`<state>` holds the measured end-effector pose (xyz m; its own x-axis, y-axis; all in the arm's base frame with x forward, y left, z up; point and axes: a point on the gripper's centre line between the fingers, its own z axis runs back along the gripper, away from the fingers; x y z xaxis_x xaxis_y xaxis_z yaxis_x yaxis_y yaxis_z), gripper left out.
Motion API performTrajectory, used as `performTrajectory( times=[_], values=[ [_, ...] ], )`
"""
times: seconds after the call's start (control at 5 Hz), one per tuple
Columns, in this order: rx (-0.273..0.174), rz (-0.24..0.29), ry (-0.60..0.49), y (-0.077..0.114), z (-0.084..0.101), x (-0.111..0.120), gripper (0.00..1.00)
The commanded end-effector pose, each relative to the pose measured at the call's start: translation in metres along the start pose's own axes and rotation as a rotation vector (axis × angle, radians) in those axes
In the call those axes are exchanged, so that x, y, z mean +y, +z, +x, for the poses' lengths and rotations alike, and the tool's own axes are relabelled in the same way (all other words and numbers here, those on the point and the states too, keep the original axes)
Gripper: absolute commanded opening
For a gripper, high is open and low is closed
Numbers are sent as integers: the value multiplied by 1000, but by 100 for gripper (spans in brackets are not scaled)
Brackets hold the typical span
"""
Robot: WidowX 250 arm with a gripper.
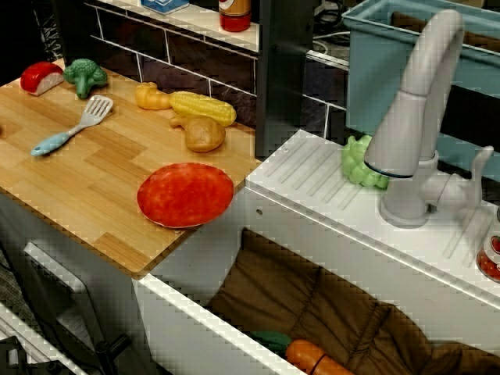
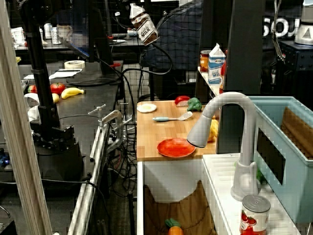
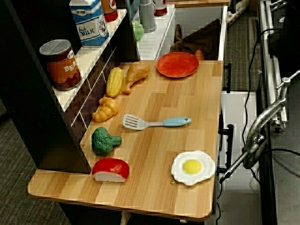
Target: Lift milk box
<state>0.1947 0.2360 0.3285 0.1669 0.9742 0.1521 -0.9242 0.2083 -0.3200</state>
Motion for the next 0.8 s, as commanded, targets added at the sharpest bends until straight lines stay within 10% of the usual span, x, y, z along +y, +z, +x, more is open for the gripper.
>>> performTrajectory(
  times=[0.0,0.6],
  values=[
    [-41,-11,-9,15,-1,-5,0],
    [-33,-10,-8,17,2,-6,0]
  ],
)
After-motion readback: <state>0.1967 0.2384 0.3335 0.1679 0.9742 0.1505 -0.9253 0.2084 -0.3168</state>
